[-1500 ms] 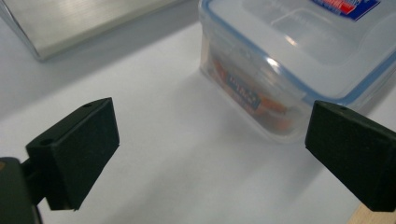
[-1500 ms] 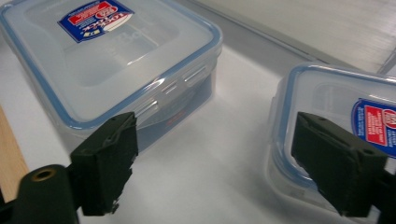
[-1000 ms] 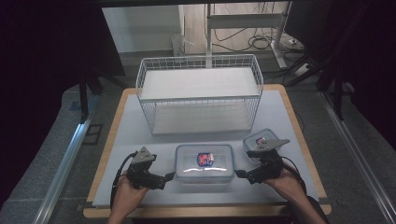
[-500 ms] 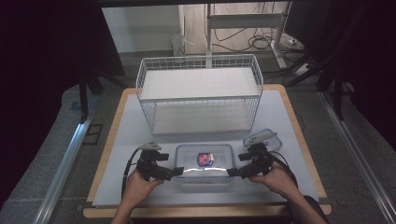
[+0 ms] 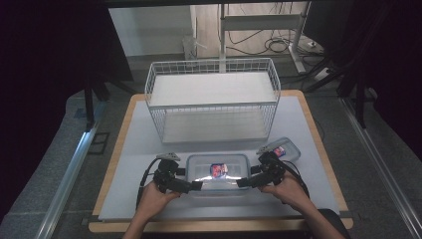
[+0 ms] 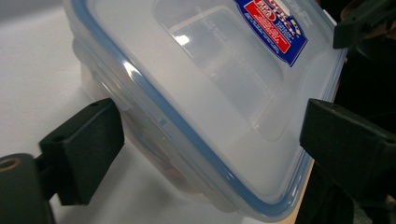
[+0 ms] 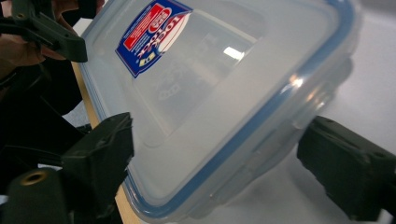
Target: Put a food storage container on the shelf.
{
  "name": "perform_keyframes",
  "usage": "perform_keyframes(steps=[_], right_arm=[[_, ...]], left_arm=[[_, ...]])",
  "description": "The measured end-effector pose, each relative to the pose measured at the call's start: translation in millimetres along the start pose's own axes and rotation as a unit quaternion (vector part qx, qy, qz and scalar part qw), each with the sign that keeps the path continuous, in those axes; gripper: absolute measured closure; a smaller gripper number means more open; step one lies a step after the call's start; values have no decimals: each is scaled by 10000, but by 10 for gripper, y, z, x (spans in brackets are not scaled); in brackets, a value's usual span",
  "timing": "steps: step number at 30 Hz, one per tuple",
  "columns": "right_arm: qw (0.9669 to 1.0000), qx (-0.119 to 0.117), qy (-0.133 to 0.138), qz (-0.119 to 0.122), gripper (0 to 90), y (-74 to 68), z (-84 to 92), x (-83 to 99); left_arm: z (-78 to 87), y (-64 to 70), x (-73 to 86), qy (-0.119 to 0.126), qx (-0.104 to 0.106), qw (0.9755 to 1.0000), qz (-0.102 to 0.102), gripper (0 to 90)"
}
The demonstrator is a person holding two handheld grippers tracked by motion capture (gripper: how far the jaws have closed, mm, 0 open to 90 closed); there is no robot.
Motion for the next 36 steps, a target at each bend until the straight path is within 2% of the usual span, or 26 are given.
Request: perform_keyframes(steps=[1,5,6,7,16,19,27,29,31,32,36], right_arm=[[10000,1,43,15,159,-3,22,-3],[9997,47,236,95,224,-16,77,-24],[9994,69,324,107,260,-27,108,-28],[9994,69,324,107,260,-27,108,-28],[9979,-88,645,-28,417,-59,210,-14],[9977,-97,658,-102,429,-78,230,3],[9964,-240,745,-330,478,-88,260,22],[9962,-265,765,-329,474,-87,260,26],[9964,-247,749,-308,449,-77,243,29],[9966,-229,734,-311,444,-73,236,32],[9966,-246,705,-346,445,-70,236,39]], left_arm=[[19,2,0,13,-30,10000,-45,90],[89,26,4,145,-20,9999,18,172],[115,28,10,186,-10,9998,39,222],[131,31,15,210,-4,9998,57,222],[274,56,73,523,240,9980,269,415],[280,67,82,566,220,9978,252,428],[304,84,103,710,301,9961,424,470],[295,78,102,714,307,9960,449,465],[258,76,119,622,335,9964,477,421],[257,62,119,654,391,9956,553,422],[253,53,114,658,443,9951,593,429]])
Point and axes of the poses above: each handheld gripper's, and its own axes: z roughly backward along the jaws, x roughly out of its underside, y roughly to its right, the point moved 10 cm from there along -z, roughly forward along the jaws, and after that the axes turned 3 degrees about y, right-handed, at the moved point
